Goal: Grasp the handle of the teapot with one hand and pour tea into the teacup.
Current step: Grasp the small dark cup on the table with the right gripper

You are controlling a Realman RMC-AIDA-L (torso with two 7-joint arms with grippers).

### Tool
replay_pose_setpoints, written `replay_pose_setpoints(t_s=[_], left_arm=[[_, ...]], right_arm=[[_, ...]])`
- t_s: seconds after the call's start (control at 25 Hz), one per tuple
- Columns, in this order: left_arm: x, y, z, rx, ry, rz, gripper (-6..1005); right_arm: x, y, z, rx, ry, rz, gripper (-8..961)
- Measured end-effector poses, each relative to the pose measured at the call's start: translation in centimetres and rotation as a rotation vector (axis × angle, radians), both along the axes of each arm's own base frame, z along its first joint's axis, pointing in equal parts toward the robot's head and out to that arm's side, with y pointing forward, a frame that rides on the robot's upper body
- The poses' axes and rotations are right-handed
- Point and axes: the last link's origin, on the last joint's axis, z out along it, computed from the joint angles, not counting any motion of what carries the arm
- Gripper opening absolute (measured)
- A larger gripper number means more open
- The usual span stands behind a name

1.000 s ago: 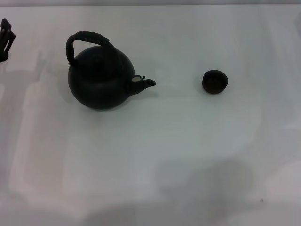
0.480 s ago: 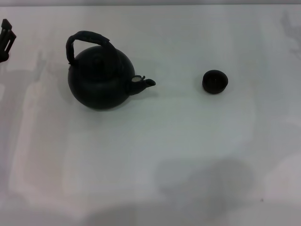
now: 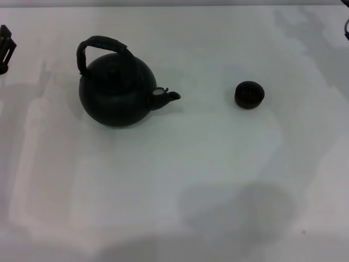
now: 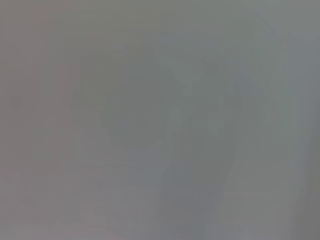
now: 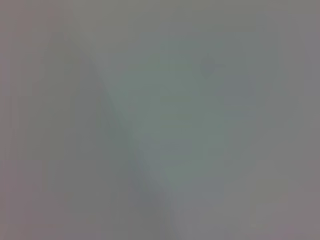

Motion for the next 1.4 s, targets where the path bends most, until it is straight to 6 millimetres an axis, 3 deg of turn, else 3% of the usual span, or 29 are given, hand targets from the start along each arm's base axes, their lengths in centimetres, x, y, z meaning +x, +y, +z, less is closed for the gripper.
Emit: replay_pose_setpoints(t_s=[0.36, 0.96, 1.4], left_arm=[[0.0, 0.0, 0.1, 0.002, 0.002, -0.001, 885], [0.1, 0.3, 0.2, 0.005, 0.008, -0.009, 885], [0.1, 0.3, 0.4, 0.011, 0.007, -0.005, 884]], right_arm=[[-3.4, 0.6, 1.2, -0.304, 0.031, 0.176, 829], [-9.7, 1.8, -0.4, -0.770, -0.410, 0.377, 828], [-10.9, 1.7, -1.3, -0.967, -0.686, 0.331, 828]])
